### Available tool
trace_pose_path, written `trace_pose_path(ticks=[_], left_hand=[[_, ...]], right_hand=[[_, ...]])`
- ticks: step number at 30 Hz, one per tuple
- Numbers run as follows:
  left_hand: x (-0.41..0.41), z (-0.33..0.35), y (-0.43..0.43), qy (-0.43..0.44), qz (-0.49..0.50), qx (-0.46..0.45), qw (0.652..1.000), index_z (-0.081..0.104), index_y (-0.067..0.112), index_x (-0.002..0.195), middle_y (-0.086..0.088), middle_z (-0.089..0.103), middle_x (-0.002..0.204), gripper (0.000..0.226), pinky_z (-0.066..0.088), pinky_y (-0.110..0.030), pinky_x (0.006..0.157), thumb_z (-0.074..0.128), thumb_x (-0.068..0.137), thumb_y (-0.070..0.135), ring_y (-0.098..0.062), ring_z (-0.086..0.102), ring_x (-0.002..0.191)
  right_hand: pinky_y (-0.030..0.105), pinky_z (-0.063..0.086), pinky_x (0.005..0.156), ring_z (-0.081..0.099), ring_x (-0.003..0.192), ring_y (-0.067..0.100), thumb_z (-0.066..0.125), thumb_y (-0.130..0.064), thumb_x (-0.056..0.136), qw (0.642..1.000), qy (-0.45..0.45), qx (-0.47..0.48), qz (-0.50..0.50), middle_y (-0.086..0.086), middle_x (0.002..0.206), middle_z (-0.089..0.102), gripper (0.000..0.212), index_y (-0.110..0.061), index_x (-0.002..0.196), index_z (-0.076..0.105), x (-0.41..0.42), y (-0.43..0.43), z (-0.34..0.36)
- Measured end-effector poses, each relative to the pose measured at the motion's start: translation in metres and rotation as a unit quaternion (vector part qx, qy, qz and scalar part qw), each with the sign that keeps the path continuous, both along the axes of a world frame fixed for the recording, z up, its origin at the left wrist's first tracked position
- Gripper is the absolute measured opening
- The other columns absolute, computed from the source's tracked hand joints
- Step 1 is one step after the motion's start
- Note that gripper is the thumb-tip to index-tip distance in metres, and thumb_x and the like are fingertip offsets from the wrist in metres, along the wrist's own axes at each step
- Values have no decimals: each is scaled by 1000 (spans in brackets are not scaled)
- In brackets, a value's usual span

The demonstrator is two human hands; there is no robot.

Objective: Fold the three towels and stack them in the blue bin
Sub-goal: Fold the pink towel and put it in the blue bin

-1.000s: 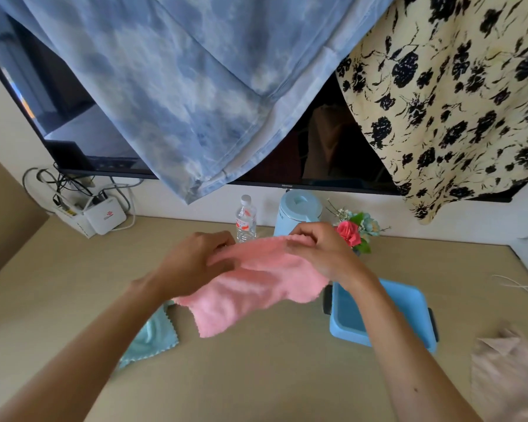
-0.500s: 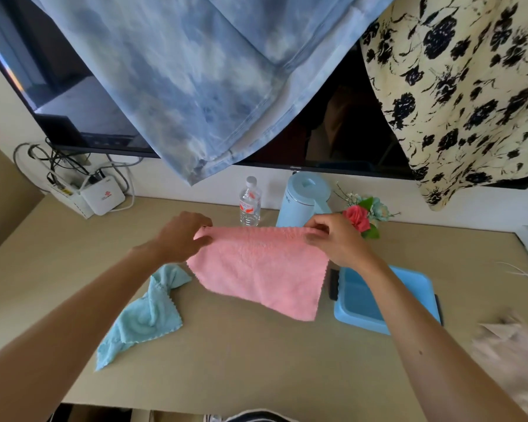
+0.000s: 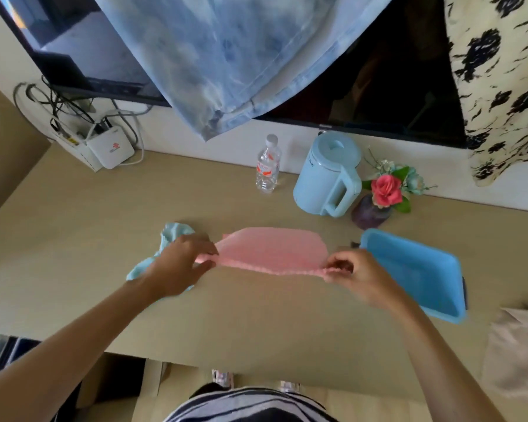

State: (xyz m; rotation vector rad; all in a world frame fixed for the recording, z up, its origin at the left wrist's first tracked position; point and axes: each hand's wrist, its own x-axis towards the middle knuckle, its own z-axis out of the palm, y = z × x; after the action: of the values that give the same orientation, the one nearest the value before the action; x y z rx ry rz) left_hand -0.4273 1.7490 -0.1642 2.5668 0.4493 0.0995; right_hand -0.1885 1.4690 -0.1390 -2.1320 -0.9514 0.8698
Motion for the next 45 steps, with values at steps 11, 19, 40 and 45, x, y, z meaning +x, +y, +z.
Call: trace_pose_path(ticks=[11,19,40,45], left_hand=[[-44,-112,-48,211,-7,-85,974,69,25,114,8,67,117,24,41,-26,96,61,93,35,-12,58,112],[-2,-128,-34,160,66,-96,980,72,14,107,-4,73,106,19,52,-41,88,67,90,21,-24,66,97],[34,-157,-23,69,165,80,981,60,12,110,-9,57,111,26,50,-43,89,67,85,16,-26,54,102],[20,-168,-84,165,27,26,986,55,18,120,-4,54,120,29,60,-32,68,61,92,24,-15,60,90]], right_hand=[[14,45,68,65,81,0,70,-20,90,973,66,-198,101,-14,86,70,9,-29,93,73,-49,-26,-110],[24,38,56,55,62,9,68,-15,91,986,20,-163,1,2,76,72,11,-12,81,72,-16,-2,-138],[37,51,87,61,92,19,67,-13,89,966,-221,-71,-113,4,105,62,29,-11,117,60,-3,24,-197],[39,49,96,58,106,16,69,-21,85,963,-243,-64,101,-2,116,60,28,-16,113,65,-30,15,-205]])
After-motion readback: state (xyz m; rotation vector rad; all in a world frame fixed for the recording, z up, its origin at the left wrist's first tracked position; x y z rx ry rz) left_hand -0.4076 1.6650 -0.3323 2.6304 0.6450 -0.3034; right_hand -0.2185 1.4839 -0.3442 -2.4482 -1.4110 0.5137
